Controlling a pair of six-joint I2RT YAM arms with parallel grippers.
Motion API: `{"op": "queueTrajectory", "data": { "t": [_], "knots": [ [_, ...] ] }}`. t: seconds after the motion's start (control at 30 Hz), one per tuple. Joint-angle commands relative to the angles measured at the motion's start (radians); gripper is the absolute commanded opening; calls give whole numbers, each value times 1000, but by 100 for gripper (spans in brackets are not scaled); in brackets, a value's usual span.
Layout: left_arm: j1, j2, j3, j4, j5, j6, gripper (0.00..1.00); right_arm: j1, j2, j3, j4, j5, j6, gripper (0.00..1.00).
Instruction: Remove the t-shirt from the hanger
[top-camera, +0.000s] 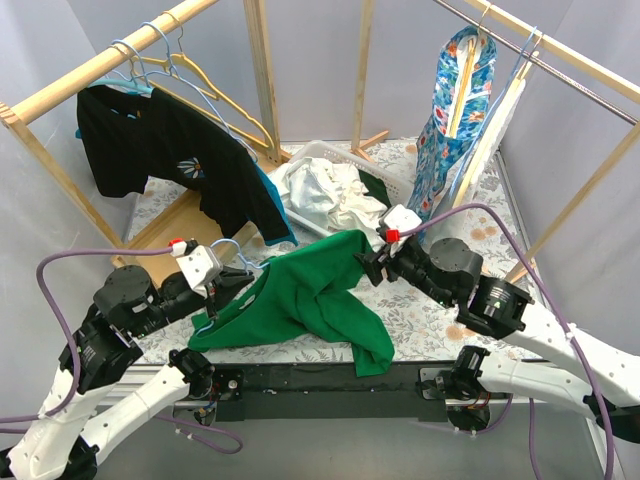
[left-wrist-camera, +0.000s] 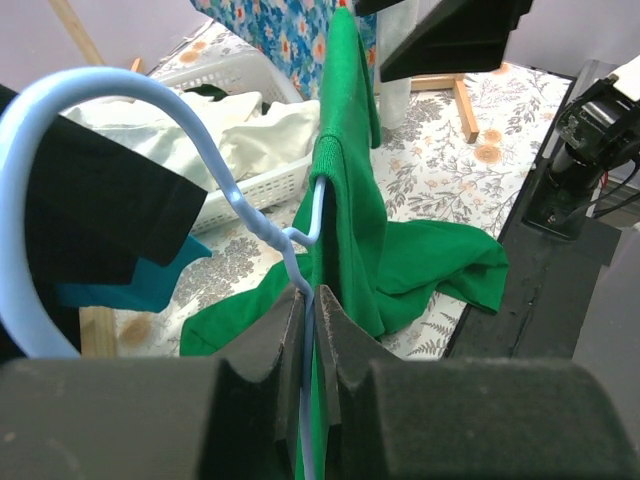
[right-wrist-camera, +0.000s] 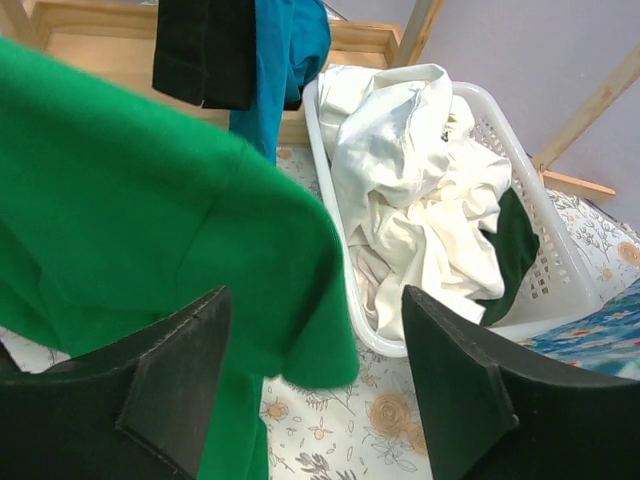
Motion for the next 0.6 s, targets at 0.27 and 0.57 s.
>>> {"op": "queueTrajectory", "data": {
  "t": [0.27,0.57],
  "knots": [
    [4,-27,81,-48,-14,-15,0,2,-51,-42,1,-40,-9,75],
    [4,-33,113,-78,15,-28,0,-2,48,-60,133,-5,-35,48]
  ]
}}
